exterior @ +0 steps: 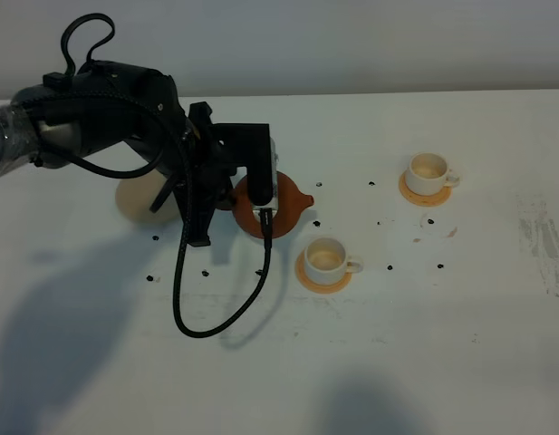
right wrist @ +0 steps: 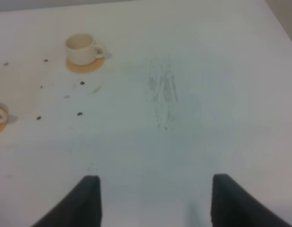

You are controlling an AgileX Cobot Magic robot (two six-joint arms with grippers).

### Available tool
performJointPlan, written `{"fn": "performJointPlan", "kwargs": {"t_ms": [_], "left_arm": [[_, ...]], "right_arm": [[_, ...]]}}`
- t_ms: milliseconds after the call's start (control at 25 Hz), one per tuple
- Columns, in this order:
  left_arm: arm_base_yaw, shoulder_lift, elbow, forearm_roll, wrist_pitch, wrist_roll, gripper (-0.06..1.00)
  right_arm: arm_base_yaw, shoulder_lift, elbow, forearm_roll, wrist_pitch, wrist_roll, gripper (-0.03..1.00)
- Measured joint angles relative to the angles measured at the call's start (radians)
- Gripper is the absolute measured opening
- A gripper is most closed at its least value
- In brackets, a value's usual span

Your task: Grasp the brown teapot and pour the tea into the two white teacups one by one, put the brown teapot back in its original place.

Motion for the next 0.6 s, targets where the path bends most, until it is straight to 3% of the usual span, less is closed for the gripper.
{"fn": "performJointPlan", "kwargs": {"t_ms": [600], "left_arm": [[-0.017, 0.003, -0.004, 0.004, -0.009, 0.087, 0.08]], "right_arm": [[0.000, 0.000, 0.000, 0.000, 0.001, 0.000, 0.49]]}}
